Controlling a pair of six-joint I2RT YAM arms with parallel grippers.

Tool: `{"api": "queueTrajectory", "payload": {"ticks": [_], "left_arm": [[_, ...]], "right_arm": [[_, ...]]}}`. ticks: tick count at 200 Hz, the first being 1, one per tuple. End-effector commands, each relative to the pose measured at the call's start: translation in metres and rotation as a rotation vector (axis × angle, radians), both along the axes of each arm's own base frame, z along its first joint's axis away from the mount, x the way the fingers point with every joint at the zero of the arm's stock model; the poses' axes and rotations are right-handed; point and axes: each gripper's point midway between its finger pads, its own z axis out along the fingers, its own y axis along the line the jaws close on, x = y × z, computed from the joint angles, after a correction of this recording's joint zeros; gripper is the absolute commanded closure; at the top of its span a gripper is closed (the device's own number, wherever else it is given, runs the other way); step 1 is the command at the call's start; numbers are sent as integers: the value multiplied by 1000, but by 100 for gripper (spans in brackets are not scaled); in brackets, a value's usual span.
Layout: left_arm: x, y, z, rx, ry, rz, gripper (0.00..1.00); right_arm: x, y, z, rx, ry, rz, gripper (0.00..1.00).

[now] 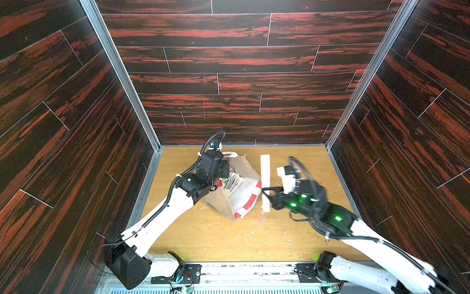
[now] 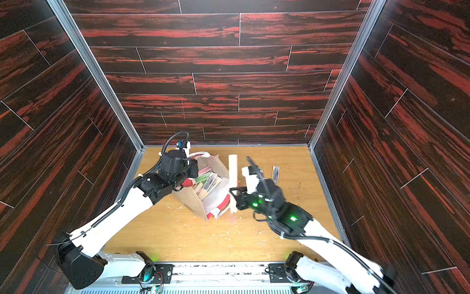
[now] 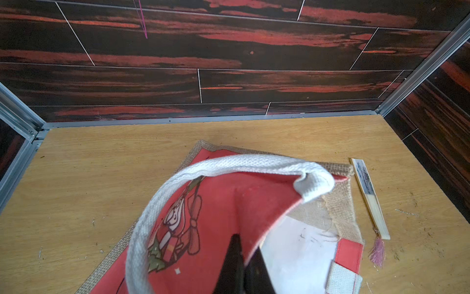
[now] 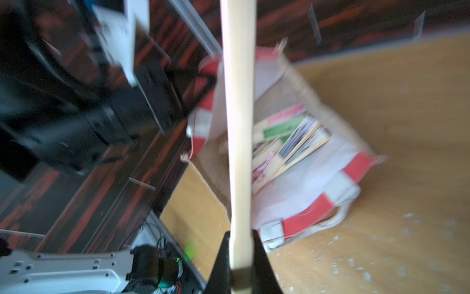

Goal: Take out the folding fans from the tote bags
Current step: Place the folding fan at the center of the board.

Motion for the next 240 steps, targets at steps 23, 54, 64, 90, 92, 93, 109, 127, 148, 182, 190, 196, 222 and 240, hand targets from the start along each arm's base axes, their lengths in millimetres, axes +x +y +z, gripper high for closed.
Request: {"api": "queueTrajectory", "payload": {"ticks": [23,54,64,90,92,93,109,127,148,182,190,196,222,240], "left_arm": [[-6,2,22,-32,-46,-12,100],[-7,1,23,-35,-44,-18,100],[-7,0,22,-37,-42,-19,100],[-8,0,21,-42,-37,-23,100],[-8,-1,21,-43,-37,-24,100],[-8,0,21,-43,-37,-23,100],[-9,0,20,-41,-36,-22,100],[-9,0,21,-39,-37,-21,100],[-8,0,20,-38,-34,-24,100],[-8,-1,20,-39,-33,-30,100],[-8,-2,20,-39,-32,-31,100],[-8,-2,20,-39,-32,-32,100],[-7,-2,18,-35,-28,-30,100],[-7,-1,18,-29,-27,-28,100]], "right_arm": [[45,-72,-28,-72,91,-198,100],[80,-98,-78,-25,268,-210,100],[88,-102,-95,-21,320,-206,100],[105,-99,-130,-21,419,-150,100],[106,-99,-132,-22,426,-146,100],[107,-99,-133,-23,429,-145,100],[118,-94,-151,-31,469,-119,100],[132,-91,-169,-41,501,-107,100],[150,-90,-192,-54,546,-102,100],[181,-88,-221,-80,579,-95,100],[188,-90,-227,-87,590,-103,100],[192,-91,-233,-91,602,-108,100],[210,-95,-251,-92,626,-117,100],[219,-98,-261,-103,642,-125,100]]}}
